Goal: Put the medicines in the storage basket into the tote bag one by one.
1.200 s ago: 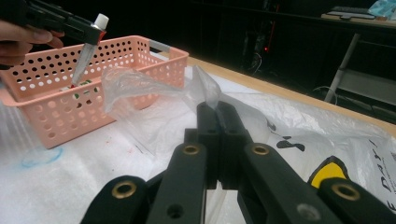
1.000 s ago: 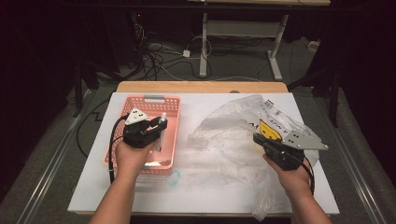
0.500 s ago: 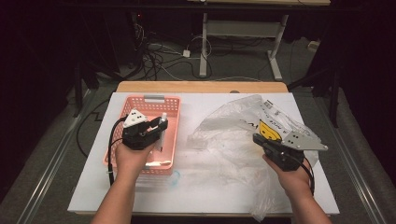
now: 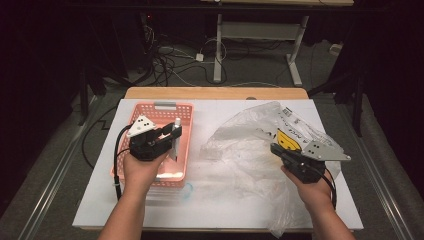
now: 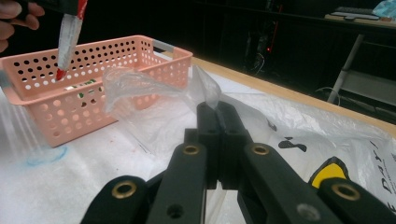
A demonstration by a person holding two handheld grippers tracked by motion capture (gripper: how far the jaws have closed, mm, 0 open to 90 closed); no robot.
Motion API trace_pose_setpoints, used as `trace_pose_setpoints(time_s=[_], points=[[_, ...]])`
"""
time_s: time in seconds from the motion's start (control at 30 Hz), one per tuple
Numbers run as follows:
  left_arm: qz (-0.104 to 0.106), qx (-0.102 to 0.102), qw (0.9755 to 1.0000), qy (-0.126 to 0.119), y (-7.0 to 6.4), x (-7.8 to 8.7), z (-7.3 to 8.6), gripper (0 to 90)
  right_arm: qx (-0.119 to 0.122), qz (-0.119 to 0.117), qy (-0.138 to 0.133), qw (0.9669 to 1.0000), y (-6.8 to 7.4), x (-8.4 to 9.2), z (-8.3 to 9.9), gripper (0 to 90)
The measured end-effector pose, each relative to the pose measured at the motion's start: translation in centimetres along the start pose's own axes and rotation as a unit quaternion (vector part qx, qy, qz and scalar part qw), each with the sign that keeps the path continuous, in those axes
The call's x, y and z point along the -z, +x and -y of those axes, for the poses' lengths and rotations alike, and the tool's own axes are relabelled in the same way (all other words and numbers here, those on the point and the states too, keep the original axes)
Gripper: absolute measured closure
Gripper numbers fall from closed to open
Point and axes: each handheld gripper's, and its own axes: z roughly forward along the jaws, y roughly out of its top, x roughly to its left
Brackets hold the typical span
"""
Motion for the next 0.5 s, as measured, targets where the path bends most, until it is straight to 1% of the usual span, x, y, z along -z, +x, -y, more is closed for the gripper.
trace_pose_setpoints(time_s=[0.2, 0.33, 0.4, 0.5], points=[[0.020, -0.009, 0.9997, -0.012, -1.3, 0.4, -0.6, 66.5, 0.000, 0.002, -0.001, 1.0000, 0.1, 0.0, -0.1, 90.0], [0.027, -0.021, 0.9992, -0.020, -2.4, 0.6, -1.1, 66.5, 0.002, 0.000, -0.001, 1.0000, 0.1, 0.0, -0.1, 90.0], [0.035, -0.022, 0.9988, -0.026, -2.8, 0.7, -1.3, 66.5, 0.001, -0.001, -0.003, 1.0000, 0.1, 0.0, -0.2, 90.0], [0.048, -0.026, 0.9981, -0.028, -3.6, 0.6, -1.4, 66.5, 0.002, -0.001, -0.004, 1.0000, 0.2, 0.1, -0.3, 90.0]])
